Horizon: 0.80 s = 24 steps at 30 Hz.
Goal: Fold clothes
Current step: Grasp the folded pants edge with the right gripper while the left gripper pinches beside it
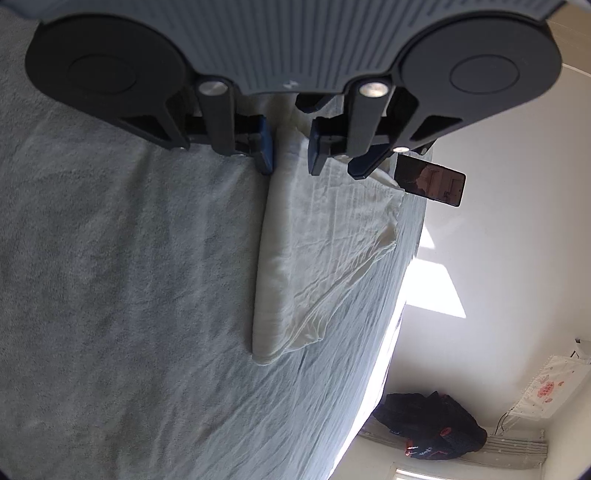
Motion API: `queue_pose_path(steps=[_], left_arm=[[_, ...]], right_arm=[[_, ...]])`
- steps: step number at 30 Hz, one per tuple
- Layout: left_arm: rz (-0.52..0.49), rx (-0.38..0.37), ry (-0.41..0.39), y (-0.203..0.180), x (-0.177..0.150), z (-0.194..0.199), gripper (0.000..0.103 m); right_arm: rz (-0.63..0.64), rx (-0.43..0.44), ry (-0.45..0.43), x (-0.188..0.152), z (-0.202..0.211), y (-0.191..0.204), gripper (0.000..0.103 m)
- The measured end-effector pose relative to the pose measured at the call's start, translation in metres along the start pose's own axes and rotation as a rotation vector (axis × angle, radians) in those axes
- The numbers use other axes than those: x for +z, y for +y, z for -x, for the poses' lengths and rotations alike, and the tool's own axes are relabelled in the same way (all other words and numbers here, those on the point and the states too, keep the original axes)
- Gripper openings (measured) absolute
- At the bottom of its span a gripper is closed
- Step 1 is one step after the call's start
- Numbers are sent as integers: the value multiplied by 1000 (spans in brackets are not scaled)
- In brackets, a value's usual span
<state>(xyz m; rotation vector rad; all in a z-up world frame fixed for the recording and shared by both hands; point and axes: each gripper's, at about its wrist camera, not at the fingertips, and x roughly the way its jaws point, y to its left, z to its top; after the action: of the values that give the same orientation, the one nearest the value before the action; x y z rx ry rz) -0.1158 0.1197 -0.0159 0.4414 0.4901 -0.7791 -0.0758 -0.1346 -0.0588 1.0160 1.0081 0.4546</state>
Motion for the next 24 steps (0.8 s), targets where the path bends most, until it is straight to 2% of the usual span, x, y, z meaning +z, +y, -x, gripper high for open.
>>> queue_pose_path(steps=[2,9,11,13,15,18,21,22,24], left_arm=[[-41,26,-4,-9,-1,-2,66],[-79,96,-28,-23,1,-8,57],[-76,126,-7,-24,2,-15,46],[-66,158,20,-24,3,-23,41],[-56,175,23,-24,1,-27,39],[-60,198,23,-29,0,-29,36],[-74,225,32,-36,-2,-28,27],[-79,234,41,-38,-2,-29,22],[-80,251,48,-41,-2,-31,14]], right_arm=[[-26,7,22,1,0,-2,10],[-59,73,35,15,10,5,9],[-46,65,45,18,10,10,9],[-45,58,60,20,8,11,9],[-44,39,63,21,8,9,14],[-33,18,38,24,12,4,16],[-33,-12,-34,32,16,-5,23],[-36,-18,-65,35,16,-8,37],[-37,-3,-101,44,13,-11,37]])
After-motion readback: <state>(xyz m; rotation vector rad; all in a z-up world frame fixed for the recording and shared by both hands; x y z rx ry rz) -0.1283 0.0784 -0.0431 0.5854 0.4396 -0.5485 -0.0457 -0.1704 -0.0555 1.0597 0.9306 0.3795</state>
